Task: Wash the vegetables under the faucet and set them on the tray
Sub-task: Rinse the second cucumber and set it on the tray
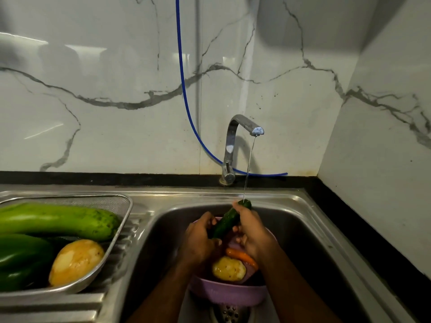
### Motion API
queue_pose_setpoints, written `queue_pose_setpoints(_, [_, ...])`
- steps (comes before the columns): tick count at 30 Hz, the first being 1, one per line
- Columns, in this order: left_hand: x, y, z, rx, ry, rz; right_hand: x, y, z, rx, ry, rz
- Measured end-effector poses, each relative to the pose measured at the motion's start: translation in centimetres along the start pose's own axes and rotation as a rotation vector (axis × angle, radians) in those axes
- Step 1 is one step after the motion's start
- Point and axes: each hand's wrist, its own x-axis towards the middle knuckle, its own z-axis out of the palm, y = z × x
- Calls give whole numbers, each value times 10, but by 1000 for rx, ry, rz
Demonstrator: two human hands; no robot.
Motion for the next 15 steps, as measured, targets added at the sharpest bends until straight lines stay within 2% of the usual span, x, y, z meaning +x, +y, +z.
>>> queue_pose_setpoints(4, [4,-10,1,47,79,-36,2,7,2,-22,-44,-68])
queue_pose_setpoints(9, [3,-3,3,55,31,7,4,13,3,-125,-45,-178])
queue_pose_setpoints(15, [9,-5,7,-170,-1,4,10,5,-7,12,6,-164])
